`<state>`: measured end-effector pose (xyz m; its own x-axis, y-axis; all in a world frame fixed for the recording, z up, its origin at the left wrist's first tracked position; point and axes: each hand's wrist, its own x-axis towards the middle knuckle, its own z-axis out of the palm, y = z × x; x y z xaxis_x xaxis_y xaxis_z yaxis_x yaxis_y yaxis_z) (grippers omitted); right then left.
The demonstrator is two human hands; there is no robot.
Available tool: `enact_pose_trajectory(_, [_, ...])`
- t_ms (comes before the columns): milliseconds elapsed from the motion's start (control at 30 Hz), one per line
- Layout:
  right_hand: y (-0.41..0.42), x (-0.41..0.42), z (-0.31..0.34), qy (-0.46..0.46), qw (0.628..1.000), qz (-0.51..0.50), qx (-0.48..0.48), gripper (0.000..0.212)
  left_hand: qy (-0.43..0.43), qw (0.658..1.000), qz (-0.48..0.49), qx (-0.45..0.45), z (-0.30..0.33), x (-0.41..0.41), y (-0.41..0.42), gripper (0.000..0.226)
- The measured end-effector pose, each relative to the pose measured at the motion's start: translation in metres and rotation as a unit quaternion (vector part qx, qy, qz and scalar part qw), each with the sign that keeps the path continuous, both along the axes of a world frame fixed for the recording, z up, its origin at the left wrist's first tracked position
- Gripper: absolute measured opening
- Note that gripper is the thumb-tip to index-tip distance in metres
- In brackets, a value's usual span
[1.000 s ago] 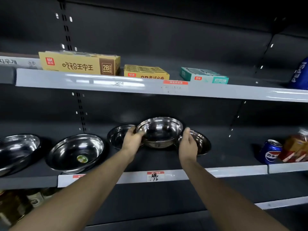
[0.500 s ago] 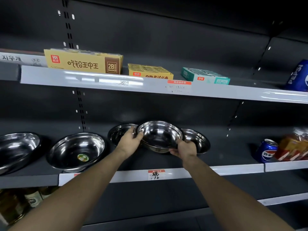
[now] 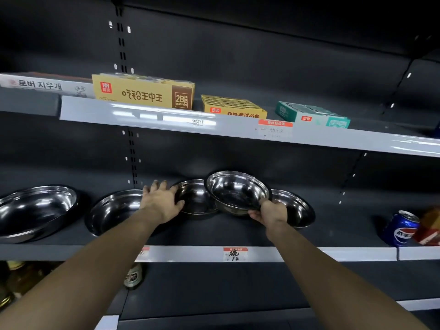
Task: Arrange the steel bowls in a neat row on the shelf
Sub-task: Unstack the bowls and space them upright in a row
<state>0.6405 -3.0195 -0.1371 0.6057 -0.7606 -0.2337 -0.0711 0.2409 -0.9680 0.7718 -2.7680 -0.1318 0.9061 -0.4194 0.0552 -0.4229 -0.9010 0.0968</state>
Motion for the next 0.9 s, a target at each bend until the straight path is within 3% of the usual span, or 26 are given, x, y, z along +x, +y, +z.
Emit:
enact_pose_trajectory(100, [0.010,0.012,0.001,-0.015,1.000,0.005,0.001,0.009,0.009,1.000,0.025,0.004,0.000,0.003,0.011,0.064])
enact_pose_trajectory(233, [0.022,0.031,0.000,-0.016,1.000,0.024,-0.002,0.016,0.011,0.999,0.048,0.014,-0.003,0.010,0.030,0.064])
enact_pose_trajectory(300, [0.027,0.040,-0.001,-0.014,0.999,0.033,-0.009,0.004,0.013,0.998,0.060,0.018,-0.004,0.015,0.039,0.065])
enact_pose_trajectory(433, [0.039,0.058,-0.008,-0.021,0.998,0.051,-0.001,0.003,0.019,0.997,0.077,0.015,-0.003,0.020,0.051,0.064])
enact_pose_trajectory(667, [0.060,0.087,-0.024,-0.002,0.997,0.080,0.020,0.026,0.034,0.995,0.097,-0.008,-0.004,0.026,0.069,0.060])
enact_pose_trajectory(900, [0.066,0.101,-0.036,0.025,0.995,0.090,0.020,0.031,0.041,0.993,0.107,-0.013,-0.008,0.031,0.078,0.061])
